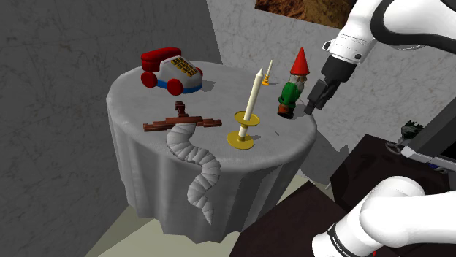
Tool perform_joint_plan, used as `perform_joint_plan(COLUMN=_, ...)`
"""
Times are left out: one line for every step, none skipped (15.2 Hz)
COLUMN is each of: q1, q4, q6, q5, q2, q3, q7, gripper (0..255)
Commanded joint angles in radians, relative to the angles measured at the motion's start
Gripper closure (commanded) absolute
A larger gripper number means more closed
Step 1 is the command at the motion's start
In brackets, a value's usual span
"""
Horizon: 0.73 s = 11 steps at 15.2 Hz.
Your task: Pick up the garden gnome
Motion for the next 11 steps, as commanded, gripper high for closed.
perform_joint_plan(q1=0.000, q4=0.000, q6=0.000, q5=0.000, q2=0.000, q3=0.000, q7=0.000, gripper=0)
perform_joint_plan(q1=0.000, q4=0.005, q6=0.027, q5=-0.005, q2=0.007, q3=-0.023, q7=-0.035, gripper=0)
perform_joint_plan(q1=0.001, q4=0.012, q6=0.053, q5=-0.009, q2=0.015, q3=-0.046, q7=-0.070, gripper=0)
perform_joint_plan(q1=0.003, q4=0.019, q6=0.079, q5=-0.012, q2=0.025, q3=-0.070, q7=-0.105, gripper=0)
perform_joint_plan(q1=0.005, q4=0.028, q6=0.104, q5=-0.013, q2=0.035, q3=-0.093, q7=-0.140, gripper=0)
perform_joint_plan(q1=0.008, q4=0.038, q6=0.129, q5=-0.012, q2=0.047, q3=-0.117, q7=-0.175, gripper=0)
perform_joint_plan(q1=0.012, q4=0.050, q6=0.153, q5=-0.010, q2=0.060, q3=-0.141, q7=-0.211, gripper=0)
perform_joint_plan(q1=0.016, q4=0.062, q6=0.177, q5=-0.006, q2=0.073, q3=-0.165, q7=-0.246, gripper=0)
perform_joint_plan(q1=0.022, q4=0.076, q6=0.199, q5=0.000, q2=0.088, q3=-0.189, q7=-0.282, gripper=0)
perform_joint_plan(q1=0.028, q4=0.091, q6=0.221, q5=0.008, q2=0.103, q3=-0.214, q7=-0.318, gripper=0)
perform_joint_plan(q1=0.035, q4=0.108, q6=0.241, q5=0.017, q2=0.120, q3=-0.239, q7=-0.354, gripper=0)
